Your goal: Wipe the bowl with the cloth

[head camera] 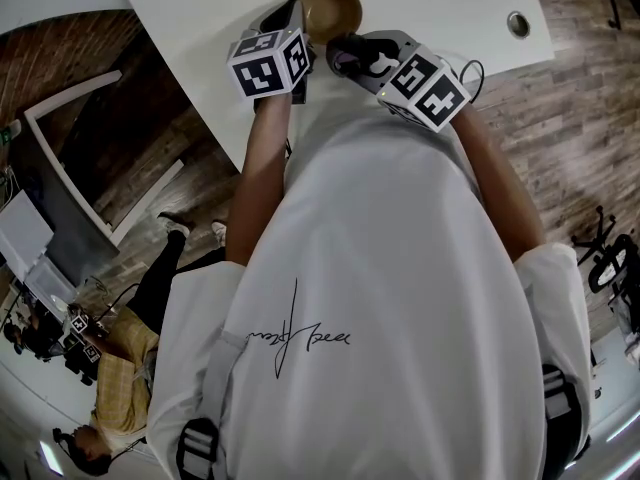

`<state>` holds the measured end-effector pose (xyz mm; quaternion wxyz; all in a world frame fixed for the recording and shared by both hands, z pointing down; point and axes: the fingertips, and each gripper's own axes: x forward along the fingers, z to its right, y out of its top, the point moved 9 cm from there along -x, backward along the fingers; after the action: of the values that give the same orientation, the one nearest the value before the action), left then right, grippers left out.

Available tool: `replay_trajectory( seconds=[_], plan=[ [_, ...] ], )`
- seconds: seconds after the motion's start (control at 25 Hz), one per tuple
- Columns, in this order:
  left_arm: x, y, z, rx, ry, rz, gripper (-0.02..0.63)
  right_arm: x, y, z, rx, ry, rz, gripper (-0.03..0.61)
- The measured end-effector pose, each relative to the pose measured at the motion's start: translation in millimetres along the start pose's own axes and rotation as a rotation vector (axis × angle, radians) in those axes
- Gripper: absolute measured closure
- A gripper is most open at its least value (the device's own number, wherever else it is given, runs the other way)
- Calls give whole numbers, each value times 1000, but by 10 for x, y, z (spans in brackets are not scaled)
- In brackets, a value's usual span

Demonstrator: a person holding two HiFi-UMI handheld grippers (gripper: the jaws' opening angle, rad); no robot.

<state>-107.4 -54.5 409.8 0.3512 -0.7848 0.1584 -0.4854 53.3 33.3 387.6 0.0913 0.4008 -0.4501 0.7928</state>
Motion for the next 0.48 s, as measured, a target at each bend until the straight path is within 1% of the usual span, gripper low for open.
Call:
replay_trajectory(
  seconds=[0.48],
  plan=[
    [-22, 9, -9, -7, -20, -7, 588, 72, 96, -54, -50, 59, -21, 396]
  ],
)
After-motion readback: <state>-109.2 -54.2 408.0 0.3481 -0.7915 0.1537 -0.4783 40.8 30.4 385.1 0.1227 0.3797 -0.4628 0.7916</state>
